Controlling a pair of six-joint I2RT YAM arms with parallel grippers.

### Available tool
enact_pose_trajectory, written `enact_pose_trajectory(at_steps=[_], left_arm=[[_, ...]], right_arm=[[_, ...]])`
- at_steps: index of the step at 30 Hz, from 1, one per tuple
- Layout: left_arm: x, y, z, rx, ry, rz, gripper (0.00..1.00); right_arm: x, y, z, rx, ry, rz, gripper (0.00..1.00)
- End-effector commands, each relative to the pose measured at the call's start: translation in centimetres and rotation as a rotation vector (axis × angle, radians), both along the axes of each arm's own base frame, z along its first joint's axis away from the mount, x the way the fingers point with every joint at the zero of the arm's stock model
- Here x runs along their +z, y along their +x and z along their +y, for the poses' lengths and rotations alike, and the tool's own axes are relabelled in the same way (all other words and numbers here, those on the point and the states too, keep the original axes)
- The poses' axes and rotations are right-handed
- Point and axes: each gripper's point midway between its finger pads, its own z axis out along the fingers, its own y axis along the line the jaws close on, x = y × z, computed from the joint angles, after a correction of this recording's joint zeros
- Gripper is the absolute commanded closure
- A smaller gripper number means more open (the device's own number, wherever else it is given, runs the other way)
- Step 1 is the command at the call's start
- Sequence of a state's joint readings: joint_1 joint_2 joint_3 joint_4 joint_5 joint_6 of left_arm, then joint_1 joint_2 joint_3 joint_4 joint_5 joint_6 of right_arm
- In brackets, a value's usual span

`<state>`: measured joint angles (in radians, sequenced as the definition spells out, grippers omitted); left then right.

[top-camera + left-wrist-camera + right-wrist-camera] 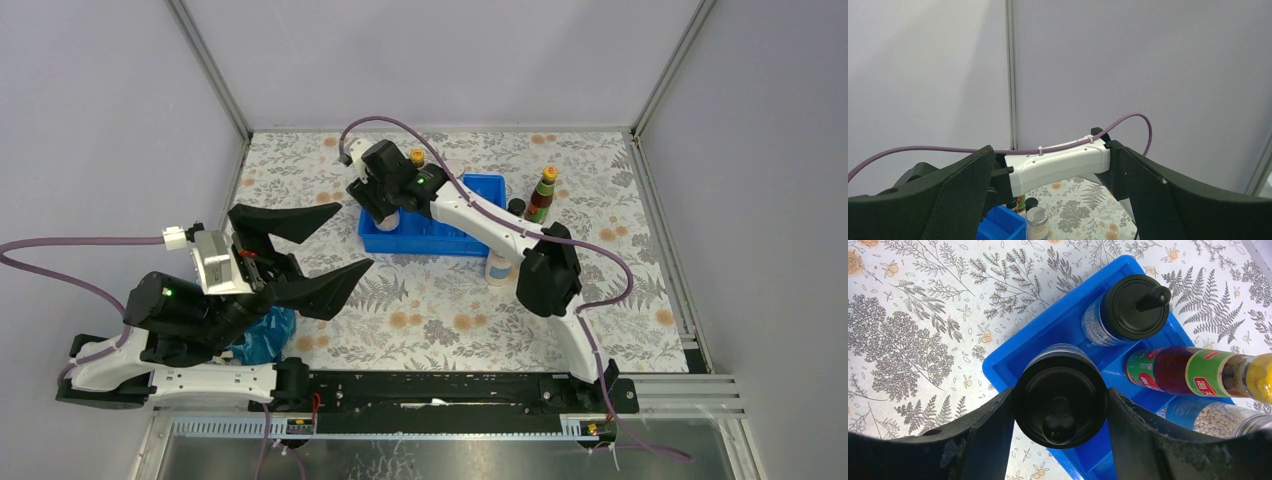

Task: Organize the condiment bottles
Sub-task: Place the bottle in the storage box.

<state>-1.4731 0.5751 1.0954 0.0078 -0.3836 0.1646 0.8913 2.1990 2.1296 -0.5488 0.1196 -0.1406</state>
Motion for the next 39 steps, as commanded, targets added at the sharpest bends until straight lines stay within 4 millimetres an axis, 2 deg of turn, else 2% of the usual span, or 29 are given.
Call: enact_pose_trajectory(at_steps=[1, 10, 19, 39], left_arm=[[-0.5, 0.0, -0.3, 0.003, 0.024, -0.014, 0.01], [-1.4, 0.2, -0.6, 0.015, 0.061, -0.02, 0.01], [-2.2, 0.5, -1.4, 0.032, 0.096, -0.025, 0.01], [-3.4, 0.9, -3.1, 0.052, 0.152, -0.04, 0.01]], right_arm=[[2.8, 1.6, 1.3, 0.007, 0.072, -0.084, 1.0], [0.9, 2.7, 1.8, 0.013, 0.083, -0.059, 1.0], [0.4, 4.0, 1.9, 0.014, 0.108, -0.053, 1.0], [-1.2, 4.1, 2.0, 0.019, 0.13, -0.002, 1.0]])
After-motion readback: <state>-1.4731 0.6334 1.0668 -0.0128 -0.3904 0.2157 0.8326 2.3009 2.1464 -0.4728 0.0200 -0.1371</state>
